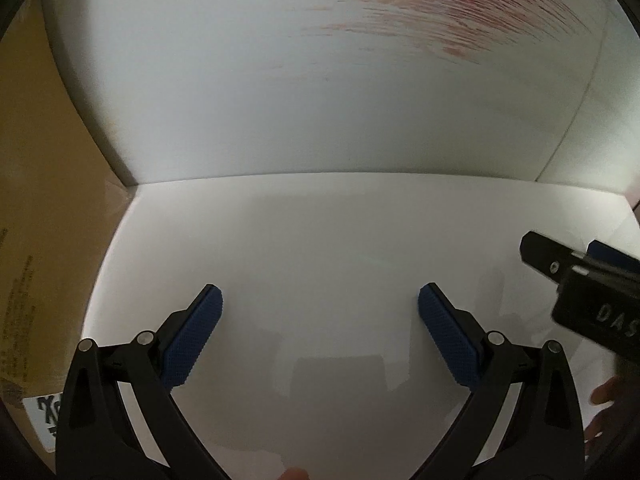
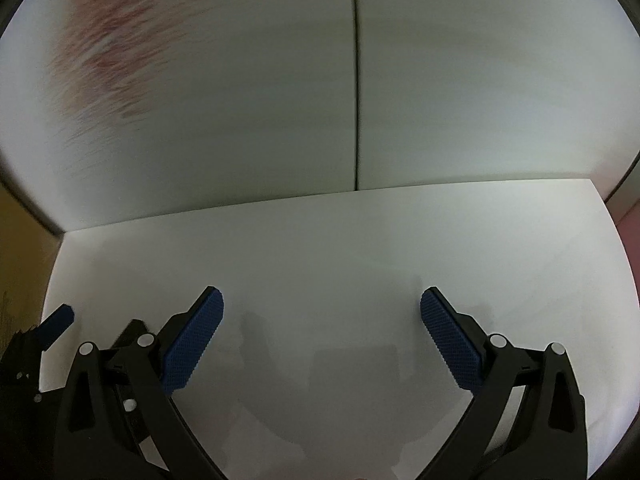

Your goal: Fold large clothes

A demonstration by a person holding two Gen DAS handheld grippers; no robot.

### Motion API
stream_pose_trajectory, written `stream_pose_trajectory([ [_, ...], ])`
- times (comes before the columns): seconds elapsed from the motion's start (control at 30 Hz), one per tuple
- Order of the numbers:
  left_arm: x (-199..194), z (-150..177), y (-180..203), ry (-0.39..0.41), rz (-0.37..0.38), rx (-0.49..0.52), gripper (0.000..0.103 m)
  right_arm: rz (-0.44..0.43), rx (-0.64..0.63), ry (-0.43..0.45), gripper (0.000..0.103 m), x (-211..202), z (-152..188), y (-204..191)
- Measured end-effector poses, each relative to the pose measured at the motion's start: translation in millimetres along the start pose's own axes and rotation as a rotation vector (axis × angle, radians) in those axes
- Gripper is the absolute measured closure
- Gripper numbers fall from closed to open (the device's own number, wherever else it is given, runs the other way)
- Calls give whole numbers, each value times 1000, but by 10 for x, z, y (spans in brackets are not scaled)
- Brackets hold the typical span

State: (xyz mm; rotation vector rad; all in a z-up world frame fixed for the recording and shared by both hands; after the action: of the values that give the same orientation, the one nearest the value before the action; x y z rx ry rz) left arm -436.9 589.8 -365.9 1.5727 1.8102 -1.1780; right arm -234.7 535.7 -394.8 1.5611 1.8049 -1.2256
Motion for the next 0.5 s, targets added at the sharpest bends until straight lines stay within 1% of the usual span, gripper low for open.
stream_pose_trajectory([
  [0.1,26,4,-49,-6,45,-32,5,31,-33,15,7,24,-2,-15],
  [0.23,24,-8,-67,-2,57,-5,5,54,-24,35,7,23,-32,36],
  [0.3,61,-15,-142,-1,63,-3,5,66,-16,36,7,10,-46,70],
  [0.37,78,-4,-189,-1,65,-2,5,65,-11,36,6,-105,15,66],
  [0.43,171,47,-370,-1,69,-5,5,99,-26,32,6,-117,27,69],
  [0.5,97,175,-407,-1,66,-9,5,107,-21,35,6,-149,33,79],
])
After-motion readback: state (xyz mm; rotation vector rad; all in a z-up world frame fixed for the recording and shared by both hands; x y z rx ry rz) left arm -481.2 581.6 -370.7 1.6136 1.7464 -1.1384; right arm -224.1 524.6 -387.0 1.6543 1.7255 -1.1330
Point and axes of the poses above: each gripper's, at about its wrist camera, not at the fingertips, and x roughly the way its jaws point, y to its right, z to its underside, the point moved 5 cm from there along x, roughly the way its jaws point, and after that the axes turned 11 degrees about x, right-handed, at the moved point
